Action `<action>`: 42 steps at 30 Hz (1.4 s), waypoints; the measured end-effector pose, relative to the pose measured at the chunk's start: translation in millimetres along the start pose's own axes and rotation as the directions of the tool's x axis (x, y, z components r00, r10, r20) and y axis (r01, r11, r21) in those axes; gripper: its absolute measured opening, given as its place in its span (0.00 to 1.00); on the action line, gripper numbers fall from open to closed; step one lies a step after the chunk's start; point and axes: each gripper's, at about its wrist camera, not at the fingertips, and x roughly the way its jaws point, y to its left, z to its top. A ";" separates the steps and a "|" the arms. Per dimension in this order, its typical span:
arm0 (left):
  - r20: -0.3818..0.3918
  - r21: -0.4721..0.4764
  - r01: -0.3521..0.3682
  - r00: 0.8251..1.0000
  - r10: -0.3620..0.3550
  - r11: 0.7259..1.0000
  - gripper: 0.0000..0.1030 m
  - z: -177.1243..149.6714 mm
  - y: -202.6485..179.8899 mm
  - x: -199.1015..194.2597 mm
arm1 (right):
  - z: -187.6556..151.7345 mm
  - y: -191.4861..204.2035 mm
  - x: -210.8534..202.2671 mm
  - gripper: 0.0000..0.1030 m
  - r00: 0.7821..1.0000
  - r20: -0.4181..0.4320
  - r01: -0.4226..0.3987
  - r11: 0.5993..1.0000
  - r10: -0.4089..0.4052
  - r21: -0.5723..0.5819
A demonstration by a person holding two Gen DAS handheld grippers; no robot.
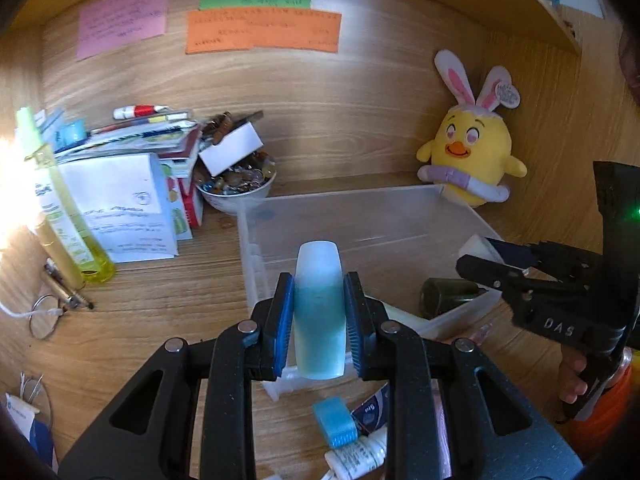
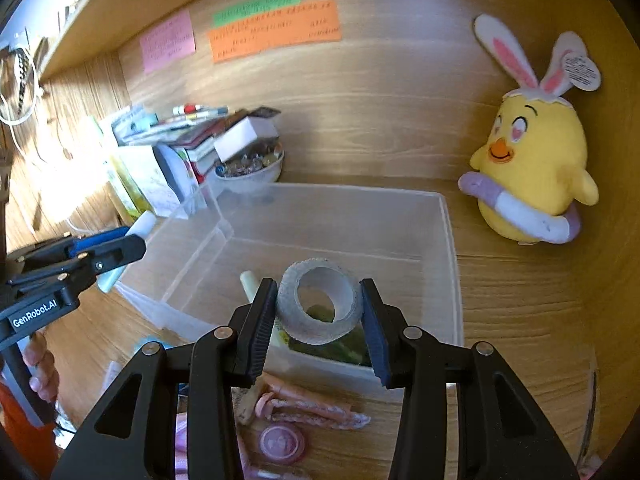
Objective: Organize objects
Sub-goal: 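Lower both held items into the clear box and open both tools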
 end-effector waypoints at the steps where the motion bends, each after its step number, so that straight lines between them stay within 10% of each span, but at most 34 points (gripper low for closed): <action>1: -0.010 0.000 0.004 1.000 -0.004 1.000 0.24 1.0 -0.8 4.5 | 0.5 0.6 5.4 0.37 1.000 -0.013 -0.004 1.000 0.003 -0.006; 13: -0.099 0.015 0.026 0.995 -0.024 1.000 0.24 3.4 -8.8 34.5 | -2.9 12.8 22.6 0.38 0.999 -0.048 -0.001 0.998 -0.002 -0.068; 23: -0.086 0.050 0.026 0.996 -0.022 0.998 0.26 0.5 -17.2 18.8 | -7.0 15.1 3.8 0.59 1.000 -0.022 -0.015 0.997 0.013 -0.074; 28: -0.039 0.031 -0.023 0.999 0.024 0.999 0.74 -3.4 -14.8 -6.7 | -13.8 19.6 -17.8 0.61 1.000 0.021 0.014 0.995 -0.012 -0.096; 42: -0.098 -0.005 -0.109 0.989 0.108 0.994 0.95 -59.4 6.3 -48.7 | -58.2 8.5 -41.7 0.72 0.998 -0.024 0.064 0.995 -0.066 -0.078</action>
